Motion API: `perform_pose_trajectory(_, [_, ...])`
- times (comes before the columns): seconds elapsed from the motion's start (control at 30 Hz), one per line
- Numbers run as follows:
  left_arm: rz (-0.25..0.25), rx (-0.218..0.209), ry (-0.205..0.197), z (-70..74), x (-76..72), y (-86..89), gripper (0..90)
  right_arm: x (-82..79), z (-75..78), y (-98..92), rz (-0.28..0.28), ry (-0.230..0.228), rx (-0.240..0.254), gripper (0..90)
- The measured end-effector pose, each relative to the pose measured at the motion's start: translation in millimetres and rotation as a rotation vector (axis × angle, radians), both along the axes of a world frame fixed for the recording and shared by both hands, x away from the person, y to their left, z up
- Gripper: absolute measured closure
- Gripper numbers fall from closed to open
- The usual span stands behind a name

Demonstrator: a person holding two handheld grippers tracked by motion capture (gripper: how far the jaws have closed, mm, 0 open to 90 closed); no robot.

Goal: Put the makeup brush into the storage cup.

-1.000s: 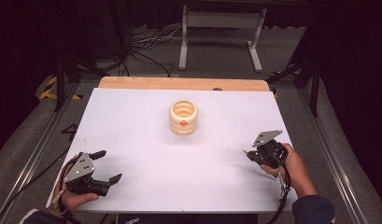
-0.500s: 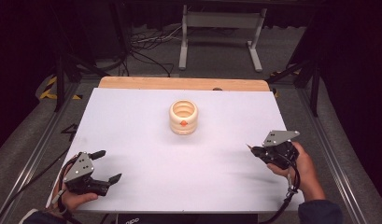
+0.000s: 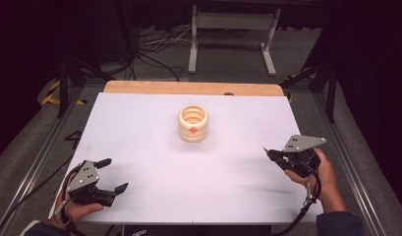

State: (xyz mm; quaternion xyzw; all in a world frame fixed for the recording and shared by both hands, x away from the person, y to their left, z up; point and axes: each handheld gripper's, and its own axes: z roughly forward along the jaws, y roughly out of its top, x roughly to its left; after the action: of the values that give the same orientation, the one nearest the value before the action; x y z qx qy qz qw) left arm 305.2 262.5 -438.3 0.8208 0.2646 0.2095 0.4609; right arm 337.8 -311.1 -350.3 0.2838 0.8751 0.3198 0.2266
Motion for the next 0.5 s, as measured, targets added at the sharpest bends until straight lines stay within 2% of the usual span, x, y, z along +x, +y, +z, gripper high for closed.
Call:
perform_pose_trajectory(0.4, [0.003, -0.006, 0.004, 0.1, -0.3, -0.5, 5.7, -7.5, 16.9, -1.1, -0.001, -0.074, 0.070, 84.9])
perform_pose_trajectory(0.5, [0.005, -0.008, 0.007, 0.0, 0.0, -0.6, 7.4, -10.1, 21.8, 1.0, 0.003, -0.096, 0.115, 84.9])
